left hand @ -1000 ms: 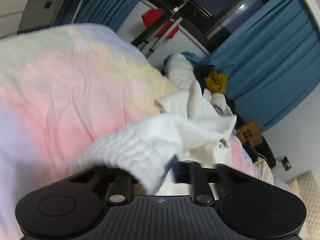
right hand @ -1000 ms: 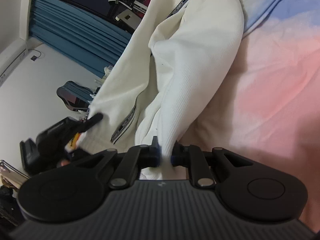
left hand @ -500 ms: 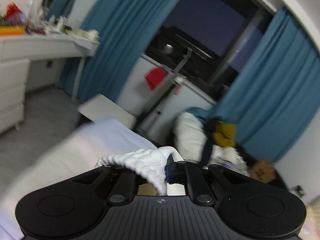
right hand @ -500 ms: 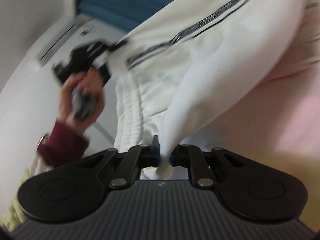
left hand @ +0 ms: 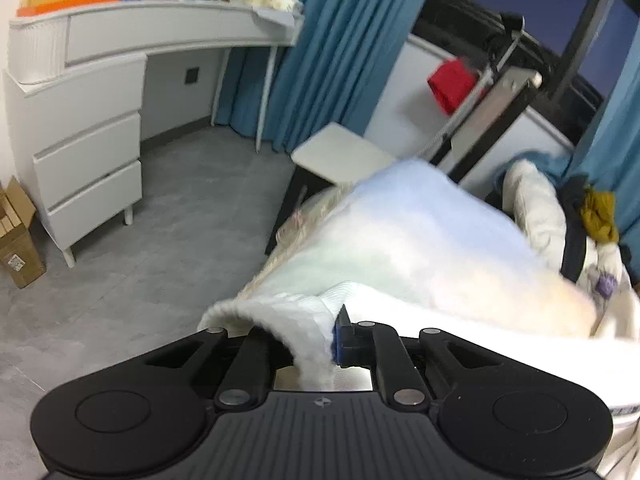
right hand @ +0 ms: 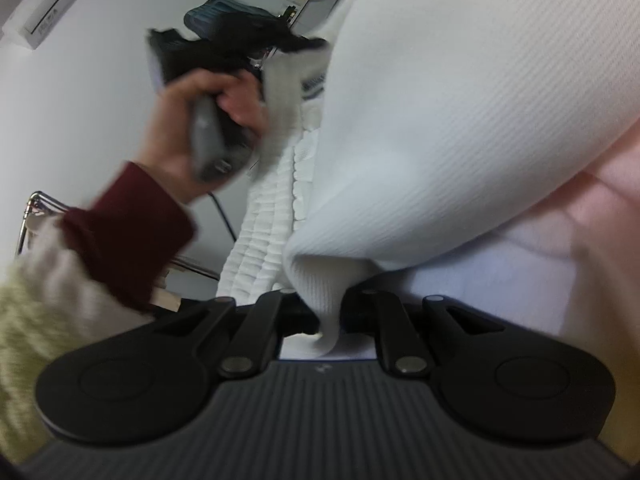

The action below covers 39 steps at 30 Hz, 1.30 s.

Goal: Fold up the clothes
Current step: 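Lift and swing the held cuff to spread the jacket across the bed, then open the left gripper to release the cuff onto the bed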

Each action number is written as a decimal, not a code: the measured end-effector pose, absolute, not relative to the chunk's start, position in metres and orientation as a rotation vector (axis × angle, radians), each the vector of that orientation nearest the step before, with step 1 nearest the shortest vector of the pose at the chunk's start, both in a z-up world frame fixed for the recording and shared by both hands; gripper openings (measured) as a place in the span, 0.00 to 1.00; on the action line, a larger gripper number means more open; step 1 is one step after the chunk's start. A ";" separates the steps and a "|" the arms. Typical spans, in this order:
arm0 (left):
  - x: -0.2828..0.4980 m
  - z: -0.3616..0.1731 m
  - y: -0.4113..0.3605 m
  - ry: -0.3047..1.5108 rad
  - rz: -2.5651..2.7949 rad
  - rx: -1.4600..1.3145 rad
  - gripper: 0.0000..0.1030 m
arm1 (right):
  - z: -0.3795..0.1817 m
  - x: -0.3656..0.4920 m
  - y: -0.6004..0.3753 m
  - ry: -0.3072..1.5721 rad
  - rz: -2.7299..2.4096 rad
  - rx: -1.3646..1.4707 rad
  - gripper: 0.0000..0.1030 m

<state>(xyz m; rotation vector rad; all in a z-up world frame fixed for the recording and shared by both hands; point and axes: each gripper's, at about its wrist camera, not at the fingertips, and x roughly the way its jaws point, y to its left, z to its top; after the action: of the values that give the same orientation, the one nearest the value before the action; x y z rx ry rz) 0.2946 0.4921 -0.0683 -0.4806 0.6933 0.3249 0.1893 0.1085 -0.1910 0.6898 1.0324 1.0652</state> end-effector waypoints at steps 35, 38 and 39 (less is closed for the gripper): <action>-0.026 0.086 0.112 0.437 -0.033 -0.094 0.79 | 0.017 0.030 -0.133 0.487 0.557 0.035 0.82; -0.037 0.077 0.085 0.437 -0.060 -0.085 0.79 | 0.022 0.026 -0.160 0.445 0.505 0.017 0.82; -0.041 0.073 0.077 0.437 -0.066 -0.078 0.79 | 0.022 0.025 -0.168 0.436 0.489 0.015 0.82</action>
<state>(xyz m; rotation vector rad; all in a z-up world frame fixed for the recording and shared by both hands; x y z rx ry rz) -0.0406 0.0773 0.0732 -0.0776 0.4369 -0.0664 0.0254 -0.1676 0.0218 0.0155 0.4355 0.4894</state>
